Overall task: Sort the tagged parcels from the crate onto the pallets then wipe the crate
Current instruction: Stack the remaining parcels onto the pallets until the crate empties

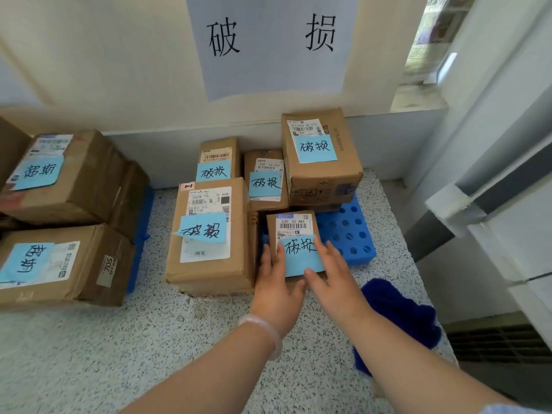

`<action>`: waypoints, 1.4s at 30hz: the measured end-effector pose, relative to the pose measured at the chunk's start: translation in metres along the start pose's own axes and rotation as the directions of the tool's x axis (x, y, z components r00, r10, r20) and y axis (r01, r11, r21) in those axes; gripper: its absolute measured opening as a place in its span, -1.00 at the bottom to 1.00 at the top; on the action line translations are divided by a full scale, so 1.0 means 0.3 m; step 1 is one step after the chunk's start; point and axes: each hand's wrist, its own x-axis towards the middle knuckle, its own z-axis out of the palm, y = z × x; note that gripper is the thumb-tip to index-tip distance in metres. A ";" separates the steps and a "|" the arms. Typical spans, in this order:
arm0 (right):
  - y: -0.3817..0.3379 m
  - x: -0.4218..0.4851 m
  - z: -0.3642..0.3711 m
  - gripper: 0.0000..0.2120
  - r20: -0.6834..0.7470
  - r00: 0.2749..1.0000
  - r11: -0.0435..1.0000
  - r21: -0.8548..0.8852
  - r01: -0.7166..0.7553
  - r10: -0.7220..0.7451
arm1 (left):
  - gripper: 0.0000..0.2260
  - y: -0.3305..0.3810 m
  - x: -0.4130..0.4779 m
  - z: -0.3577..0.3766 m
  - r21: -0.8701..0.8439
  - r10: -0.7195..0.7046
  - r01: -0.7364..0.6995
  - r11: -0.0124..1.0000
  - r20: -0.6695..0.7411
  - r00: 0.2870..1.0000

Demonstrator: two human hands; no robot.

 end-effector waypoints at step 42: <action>-0.017 -0.838 0.076 -0.09 -0.431 0.902 0.877 -0.429 -0.214 0.009 | -0.21 0.046 -0.455 0.030 0.320 0.600 -0.728 0.606 0.417 0.683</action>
